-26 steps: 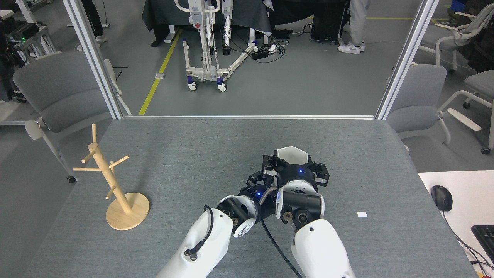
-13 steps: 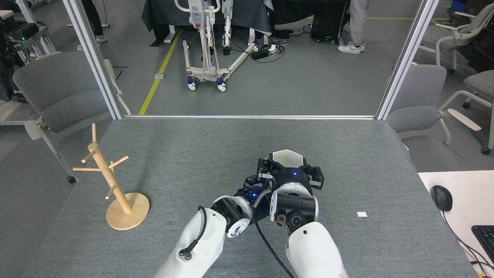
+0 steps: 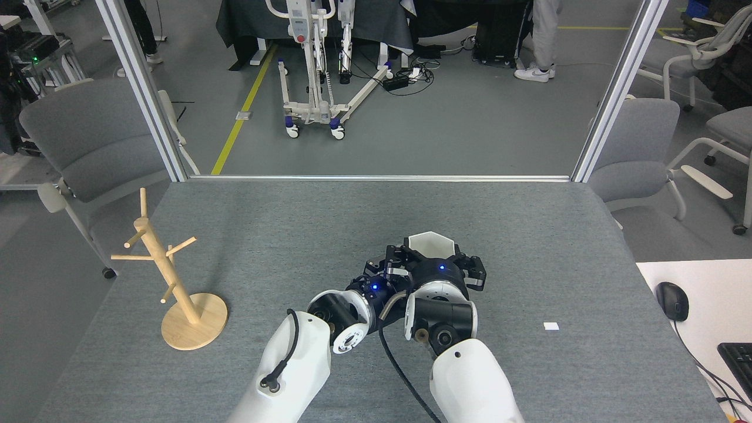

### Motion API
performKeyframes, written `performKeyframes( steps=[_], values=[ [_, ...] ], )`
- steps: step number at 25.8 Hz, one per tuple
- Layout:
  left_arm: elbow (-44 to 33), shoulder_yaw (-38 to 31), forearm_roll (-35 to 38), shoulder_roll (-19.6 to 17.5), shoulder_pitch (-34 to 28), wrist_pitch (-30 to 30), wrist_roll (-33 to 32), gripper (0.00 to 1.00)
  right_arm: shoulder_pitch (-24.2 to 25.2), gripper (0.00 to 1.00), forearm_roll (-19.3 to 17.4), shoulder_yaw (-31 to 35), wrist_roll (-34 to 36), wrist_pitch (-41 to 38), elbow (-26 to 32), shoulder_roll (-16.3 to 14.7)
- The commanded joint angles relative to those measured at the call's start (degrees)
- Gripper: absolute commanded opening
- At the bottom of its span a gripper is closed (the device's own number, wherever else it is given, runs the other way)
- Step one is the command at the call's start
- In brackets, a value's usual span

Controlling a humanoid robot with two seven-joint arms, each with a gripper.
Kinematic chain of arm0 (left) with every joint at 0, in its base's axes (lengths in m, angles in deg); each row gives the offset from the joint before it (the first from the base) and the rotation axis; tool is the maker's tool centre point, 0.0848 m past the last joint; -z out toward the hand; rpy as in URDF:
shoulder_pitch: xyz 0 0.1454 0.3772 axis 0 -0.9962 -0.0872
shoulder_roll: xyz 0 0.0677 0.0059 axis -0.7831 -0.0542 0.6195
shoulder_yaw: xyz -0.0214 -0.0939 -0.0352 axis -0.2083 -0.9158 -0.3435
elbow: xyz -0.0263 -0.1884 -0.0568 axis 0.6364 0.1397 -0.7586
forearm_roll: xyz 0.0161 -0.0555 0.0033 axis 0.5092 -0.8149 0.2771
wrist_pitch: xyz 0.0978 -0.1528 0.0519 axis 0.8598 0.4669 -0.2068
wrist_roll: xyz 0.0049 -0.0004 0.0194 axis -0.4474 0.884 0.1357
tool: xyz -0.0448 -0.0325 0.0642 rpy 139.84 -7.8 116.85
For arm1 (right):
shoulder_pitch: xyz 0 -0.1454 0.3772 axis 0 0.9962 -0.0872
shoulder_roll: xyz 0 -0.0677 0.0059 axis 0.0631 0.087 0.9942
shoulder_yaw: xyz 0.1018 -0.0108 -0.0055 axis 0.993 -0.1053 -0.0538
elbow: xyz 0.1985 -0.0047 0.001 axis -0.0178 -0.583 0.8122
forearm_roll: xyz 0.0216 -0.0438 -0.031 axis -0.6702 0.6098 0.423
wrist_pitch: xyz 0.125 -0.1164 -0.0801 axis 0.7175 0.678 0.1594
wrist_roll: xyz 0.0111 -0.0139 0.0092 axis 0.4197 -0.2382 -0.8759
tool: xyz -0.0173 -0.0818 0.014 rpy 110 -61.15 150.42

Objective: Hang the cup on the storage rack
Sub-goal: 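Grasp the cup rim with the left gripper beside the right gripper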

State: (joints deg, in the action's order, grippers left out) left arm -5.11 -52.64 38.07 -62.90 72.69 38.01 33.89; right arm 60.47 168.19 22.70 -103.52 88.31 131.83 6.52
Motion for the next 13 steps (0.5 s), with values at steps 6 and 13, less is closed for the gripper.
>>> performKeyframes(
  steps=[6, 13],
  values=[
    [-0.05, -0.24, 0.27, -0.14, -0.83, -0.91, -0.4, 0.0, 0.08, 0.11, 0.02, 0.02, 0.34, 0.22, -0.02, 0.02],
    [0.39, -0.24, 0.36, -0.23, -0.83, -1.09, -0.58, 0.0, -0.01, 0.11, 0.02, -0.42, 0.34, 0.66, -0.28, -0.06]
  ],
)
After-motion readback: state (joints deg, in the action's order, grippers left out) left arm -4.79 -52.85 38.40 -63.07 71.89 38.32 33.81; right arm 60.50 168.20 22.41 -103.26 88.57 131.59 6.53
